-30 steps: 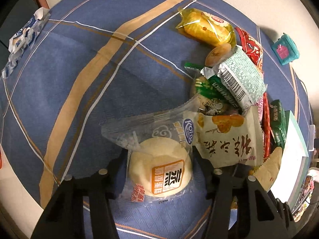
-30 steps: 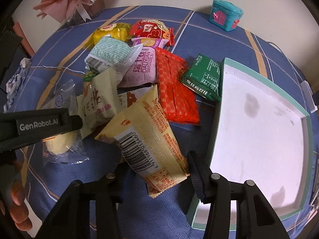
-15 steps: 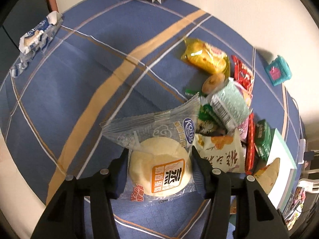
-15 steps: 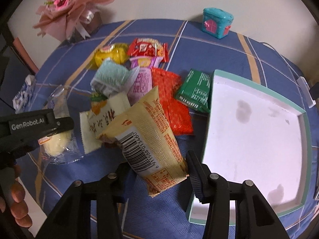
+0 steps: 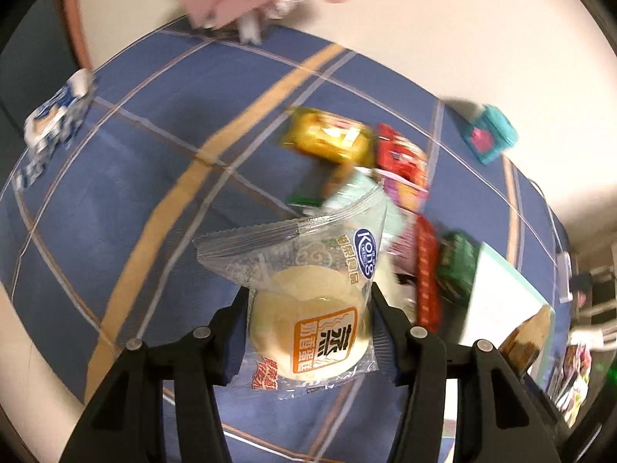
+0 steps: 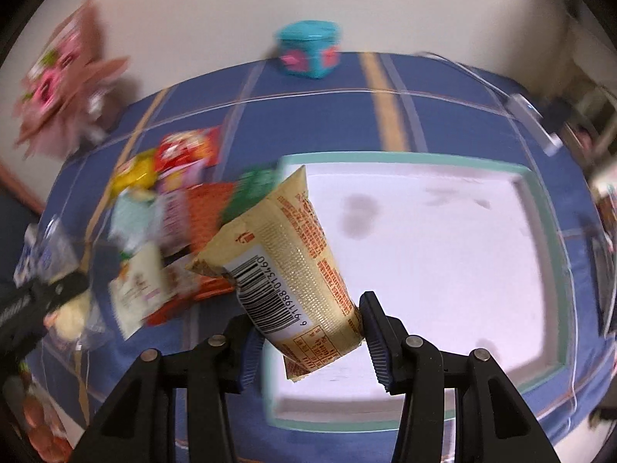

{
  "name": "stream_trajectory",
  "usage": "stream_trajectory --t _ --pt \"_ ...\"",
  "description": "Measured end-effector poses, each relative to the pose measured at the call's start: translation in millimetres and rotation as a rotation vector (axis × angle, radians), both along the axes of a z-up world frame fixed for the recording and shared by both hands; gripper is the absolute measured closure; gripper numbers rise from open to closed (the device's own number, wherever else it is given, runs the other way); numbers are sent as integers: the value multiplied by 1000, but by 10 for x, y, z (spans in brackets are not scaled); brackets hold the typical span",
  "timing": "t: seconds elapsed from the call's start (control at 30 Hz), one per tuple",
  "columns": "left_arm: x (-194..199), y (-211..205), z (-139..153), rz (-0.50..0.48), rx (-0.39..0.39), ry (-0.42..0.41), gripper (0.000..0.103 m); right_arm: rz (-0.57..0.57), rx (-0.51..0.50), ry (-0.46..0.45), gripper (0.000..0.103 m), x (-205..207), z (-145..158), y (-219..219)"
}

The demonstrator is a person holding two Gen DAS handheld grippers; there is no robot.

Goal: Organize snacks
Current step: 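Carry both snacks over the white tray and open both tools to drop them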

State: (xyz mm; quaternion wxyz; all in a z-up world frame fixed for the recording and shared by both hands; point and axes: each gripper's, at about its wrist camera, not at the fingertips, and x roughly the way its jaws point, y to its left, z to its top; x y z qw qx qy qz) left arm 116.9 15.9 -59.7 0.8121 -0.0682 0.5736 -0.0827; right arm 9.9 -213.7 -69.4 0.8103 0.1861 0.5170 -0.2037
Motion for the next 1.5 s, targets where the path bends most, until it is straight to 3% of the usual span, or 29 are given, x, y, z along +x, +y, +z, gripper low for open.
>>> stream_trajectory --t 0.33,0.7,0.97,1.2,1.43,1.5 --pt "-246 -858 41 -235 -11 -23 46 -247 21 24 53 -433 -52 -951" --pt "-359 -1784 -171 -428 10 -35 46 -342 6 25 53 -593 -140 -1426" --pt "-317 -2124 -298 -478 14 -43 46 -356 -7 36 53 -530 -249 -1588" --pt "-288 -2129 -353 -467 -6 -38 42 -353 6 40 52 -517 -267 -1620" --pt "-252 -1984 -131 -435 10 -59 34 -326 -23 47 43 -493 -122 -1511" --pt "-217 -1894 -72 -410 15 -53 29 -319 -30 49 36 -487 -74 -1466"
